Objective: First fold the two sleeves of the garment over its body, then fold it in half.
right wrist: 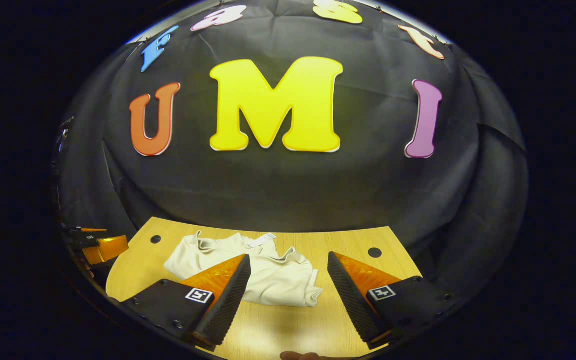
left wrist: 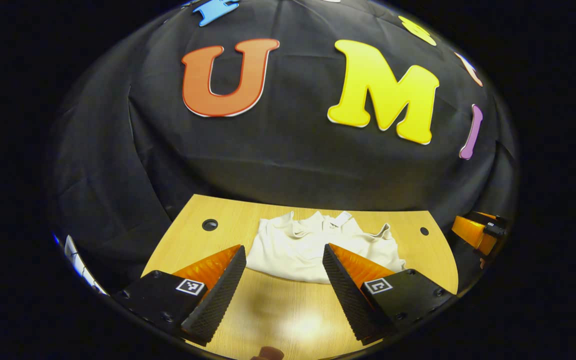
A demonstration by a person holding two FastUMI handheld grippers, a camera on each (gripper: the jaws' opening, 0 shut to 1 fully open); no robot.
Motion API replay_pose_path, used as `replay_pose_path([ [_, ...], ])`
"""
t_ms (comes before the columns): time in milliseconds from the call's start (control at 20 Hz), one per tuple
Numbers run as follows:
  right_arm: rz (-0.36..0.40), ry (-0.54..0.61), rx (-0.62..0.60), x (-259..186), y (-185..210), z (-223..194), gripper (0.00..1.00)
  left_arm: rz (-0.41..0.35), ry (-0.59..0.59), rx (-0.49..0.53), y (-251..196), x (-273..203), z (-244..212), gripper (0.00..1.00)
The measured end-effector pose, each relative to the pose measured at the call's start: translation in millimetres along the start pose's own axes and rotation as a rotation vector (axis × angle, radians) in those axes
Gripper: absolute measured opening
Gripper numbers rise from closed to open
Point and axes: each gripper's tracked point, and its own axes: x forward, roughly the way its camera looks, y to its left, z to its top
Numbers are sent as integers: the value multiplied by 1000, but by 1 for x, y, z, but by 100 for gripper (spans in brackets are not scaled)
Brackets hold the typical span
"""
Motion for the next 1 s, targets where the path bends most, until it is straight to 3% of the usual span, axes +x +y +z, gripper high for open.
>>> replay_pose_path([
  [250, 20, -198, 3, -92, -8, 32, 96, 84, -235, 42, 17, -91, 41, 99],
  [400, 42, -254, 18, -144, -5, 36, 96, 68, -329, 47, 16, -135, 55, 98],
  [550, 30, -277, 17, -160, -6, 39, 96, 47, -388, 8, 9, -172, 66, 99],
  [600, 35, -288, 13, -168, -2, 36, 92, 42, -415, 6, 8, -182, 71, 99],
  [650, 40, -289, 17, -173, 2, 35, 96, 43, -433, 8, 8, -189, 72, 99],
  [850, 106, -312, -9, -181, 31, 31, 93, 27, -421, 41, -4, -197, 58, 98],
  [1000, 115, -308, -16, -185, 40, 28, 96, 2, -420, 25, -11, -202, 54, 98],
])
